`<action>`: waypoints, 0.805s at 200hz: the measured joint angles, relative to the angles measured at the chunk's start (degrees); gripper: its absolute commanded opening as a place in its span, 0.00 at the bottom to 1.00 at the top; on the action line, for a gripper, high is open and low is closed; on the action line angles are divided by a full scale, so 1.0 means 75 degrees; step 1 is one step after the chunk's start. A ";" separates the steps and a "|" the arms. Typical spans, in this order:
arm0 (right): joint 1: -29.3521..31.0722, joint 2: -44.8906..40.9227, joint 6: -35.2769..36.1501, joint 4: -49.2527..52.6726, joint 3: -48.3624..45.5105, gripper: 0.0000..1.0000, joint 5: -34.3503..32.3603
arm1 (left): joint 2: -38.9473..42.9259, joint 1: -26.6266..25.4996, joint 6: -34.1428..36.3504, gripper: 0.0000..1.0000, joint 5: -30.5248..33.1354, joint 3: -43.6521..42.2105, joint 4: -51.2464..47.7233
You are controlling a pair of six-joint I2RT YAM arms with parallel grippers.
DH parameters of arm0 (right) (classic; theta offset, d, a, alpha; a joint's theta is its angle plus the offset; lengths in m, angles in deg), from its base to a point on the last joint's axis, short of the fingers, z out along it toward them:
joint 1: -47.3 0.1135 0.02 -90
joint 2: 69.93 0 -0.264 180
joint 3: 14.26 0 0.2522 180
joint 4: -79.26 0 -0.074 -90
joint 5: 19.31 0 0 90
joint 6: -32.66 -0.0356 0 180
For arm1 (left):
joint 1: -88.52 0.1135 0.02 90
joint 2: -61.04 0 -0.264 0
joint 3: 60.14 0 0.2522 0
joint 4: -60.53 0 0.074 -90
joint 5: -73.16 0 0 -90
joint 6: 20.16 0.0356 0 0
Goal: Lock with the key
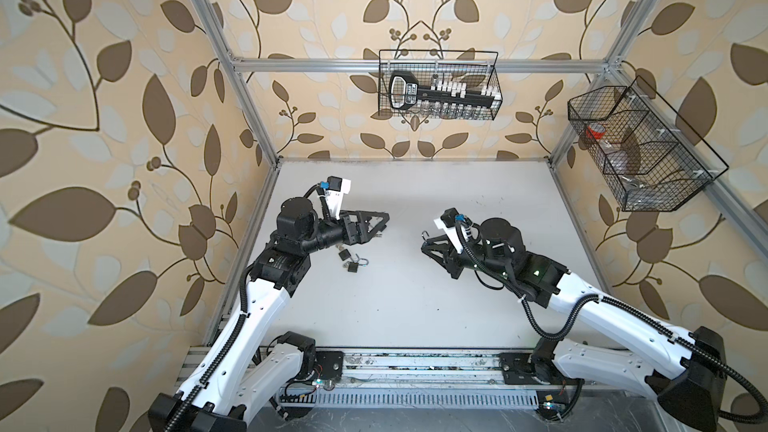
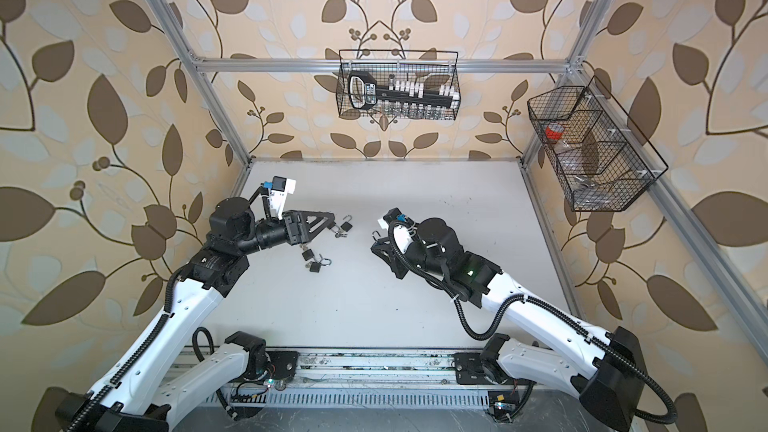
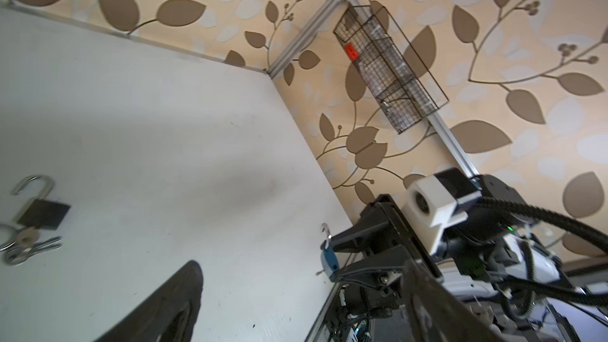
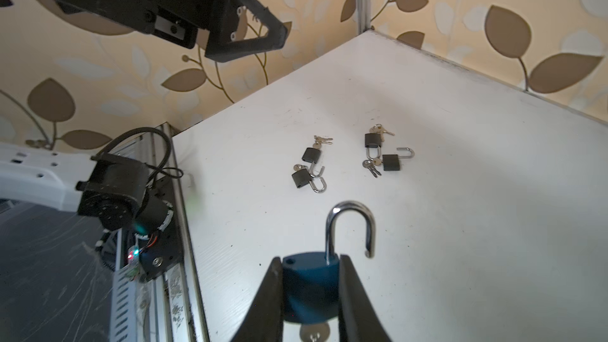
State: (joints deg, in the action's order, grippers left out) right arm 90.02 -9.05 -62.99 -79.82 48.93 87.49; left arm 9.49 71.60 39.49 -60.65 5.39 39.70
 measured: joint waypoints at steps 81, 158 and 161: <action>-0.1329 0.0300 -0.0213 -0.0329 0.0393 0.00 0.4462 | -0.0804 -0.1364 0.0670 0.68 -0.0417 0.1000 0.0184; -0.1329 0.0455 -0.1049 -0.1151 0.0428 0.00 0.5878 | -0.1399 -0.1958 0.0685 0.59 -0.1335 0.1029 0.0612; -0.1329 0.0463 -0.1067 -0.1163 0.0428 0.00 0.5904 | -0.1425 -0.1973 0.0682 0.59 -0.1364 0.1032 0.0635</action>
State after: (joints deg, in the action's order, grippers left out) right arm 80.05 -5.58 -70.99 -88.55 52.14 131.77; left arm -1.20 56.80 44.61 -70.88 13.12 44.46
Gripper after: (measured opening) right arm 0.232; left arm 0.594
